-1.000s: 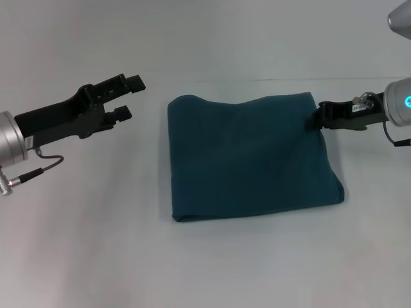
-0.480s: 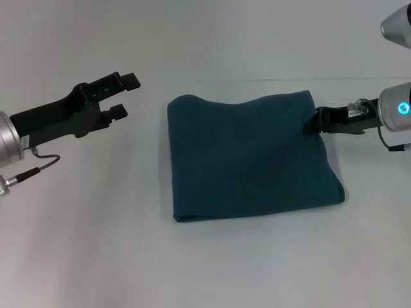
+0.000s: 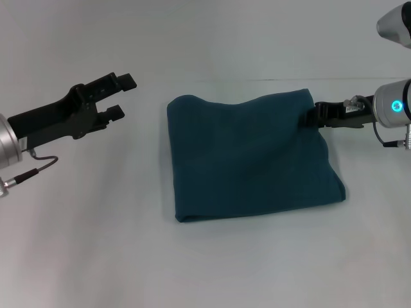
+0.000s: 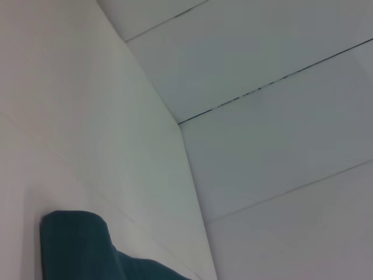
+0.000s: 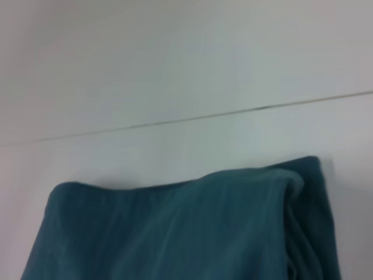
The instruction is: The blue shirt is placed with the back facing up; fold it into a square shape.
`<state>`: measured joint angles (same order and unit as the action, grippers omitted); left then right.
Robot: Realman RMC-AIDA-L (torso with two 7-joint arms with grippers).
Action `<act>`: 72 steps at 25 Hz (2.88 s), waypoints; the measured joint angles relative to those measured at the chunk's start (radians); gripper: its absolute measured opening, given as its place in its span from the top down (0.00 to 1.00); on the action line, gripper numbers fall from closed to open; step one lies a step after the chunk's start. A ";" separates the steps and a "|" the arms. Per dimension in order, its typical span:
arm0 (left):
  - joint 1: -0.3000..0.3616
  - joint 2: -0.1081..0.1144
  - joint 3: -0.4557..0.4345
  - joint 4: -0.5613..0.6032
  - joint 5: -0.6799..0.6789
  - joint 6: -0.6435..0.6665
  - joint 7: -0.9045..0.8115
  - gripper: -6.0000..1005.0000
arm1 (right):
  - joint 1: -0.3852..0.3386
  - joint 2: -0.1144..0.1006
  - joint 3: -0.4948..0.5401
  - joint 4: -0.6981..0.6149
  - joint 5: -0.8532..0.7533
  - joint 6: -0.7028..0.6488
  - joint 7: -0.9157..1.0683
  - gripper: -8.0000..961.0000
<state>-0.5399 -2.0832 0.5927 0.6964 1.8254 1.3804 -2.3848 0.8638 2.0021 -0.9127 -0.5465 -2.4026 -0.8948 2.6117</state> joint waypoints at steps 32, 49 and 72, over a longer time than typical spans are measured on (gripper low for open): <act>-0.002 0.000 -0.010 -0.001 0.000 -0.017 0.004 0.08 | 0.043 0.036 -0.002 0.048 0.020 0.199 -0.040 0.75; 0.002 -0.002 -0.010 -0.014 0.000 -0.016 0.004 0.08 | -0.034 0.088 -0.062 -0.130 0.020 0.103 -0.149 0.98; -0.009 -0.002 -0.011 -0.014 0.000 -0.017 -0.003 0.08 | -0.072 0.091 -0.197 -0.241 -0.075 0.169 -0.172 0.98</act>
<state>-0.5486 -2.0847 0.5813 0.6826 1.8254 1.3636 -2.3881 0.7920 2.0932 -1.1096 -0.7880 -2.4774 -0.7262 2.4396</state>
